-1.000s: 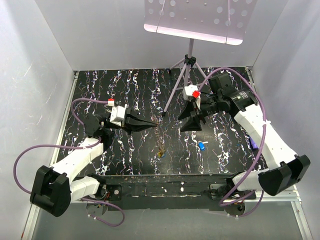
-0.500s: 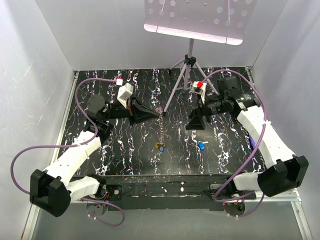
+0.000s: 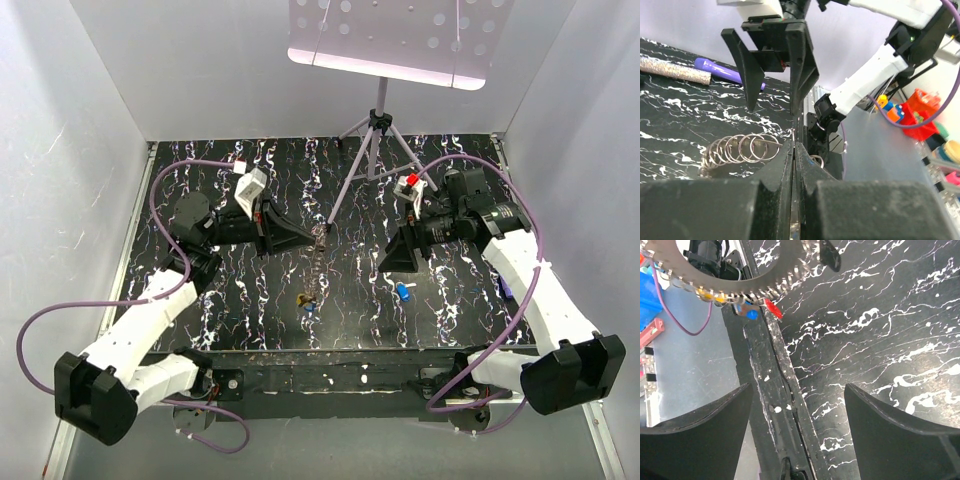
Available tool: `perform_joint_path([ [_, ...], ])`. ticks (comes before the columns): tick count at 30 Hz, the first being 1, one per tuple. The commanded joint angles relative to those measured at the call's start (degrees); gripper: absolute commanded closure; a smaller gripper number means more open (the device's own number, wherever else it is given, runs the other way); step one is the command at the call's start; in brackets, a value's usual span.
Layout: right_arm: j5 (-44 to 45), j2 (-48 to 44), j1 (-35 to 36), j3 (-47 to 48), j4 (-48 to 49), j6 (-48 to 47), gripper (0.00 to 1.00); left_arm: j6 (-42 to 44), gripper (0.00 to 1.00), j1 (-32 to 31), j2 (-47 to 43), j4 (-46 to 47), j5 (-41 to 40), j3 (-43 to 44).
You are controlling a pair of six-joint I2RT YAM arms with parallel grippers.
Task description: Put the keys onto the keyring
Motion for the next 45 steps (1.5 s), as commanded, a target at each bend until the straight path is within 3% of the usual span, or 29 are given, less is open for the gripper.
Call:
perform_joint_path([
  [1,-3.8,-1.8,-0.8,-1.5,0.8,-1.0,0.19,15.3,1.00,-0.1,-4.2,-5.8,4.0,0.6],
  [5,-0.8,-3.2,-1.0,-4.3,-1.8,-7.0,0.21,42.8,1.00,-2.6,-8.8,-18.0,0.9,-1.7],
  [8,4.6,-5.3,-2.2,-8.5,-0.9,-7.4,0.20,50.9,1.00,-3.8,-11.1,-17.5,-2.1,-5.3],
  [15,15.6,-8.6,-5.2,-15.3,-2.3,-15.5,0.15,53.1,1.00,-4.5,-12.9,-14.6,-3.7,-10.8],
  [19,15.1,-5.7,-8.2,-14.9,-6.0,-24.2,0.14,51.9,1.00,-4.6,-11.7,-11.4,-2.4,-13.4],
  [25,13.3,8.0,-13.9,-8.2,-7.5,-25.6,0.28,54.2,1.00,-5.0,-11.2,-15.0,-3.9,-13.7],
  [31,15.3,18.6,-11.7,-3.3,-2.9,-13.4,0.39,56.4,1.00,-5.4,-11.4,-17.4,-5.2,-13.5],
  [34,22.7,18.7,-6.8,-6.8,3.2,-7.4,0.40,56.7,1.00,-5.4,-12.0,-18.0,-5.5,-13.2],
  [45,31.8,25.8,-2.1,-6.7,7.7,-3.9,0.45,56.9,1.00,-5.6,-14.2,-18.8,-5.3,-13.0],
])
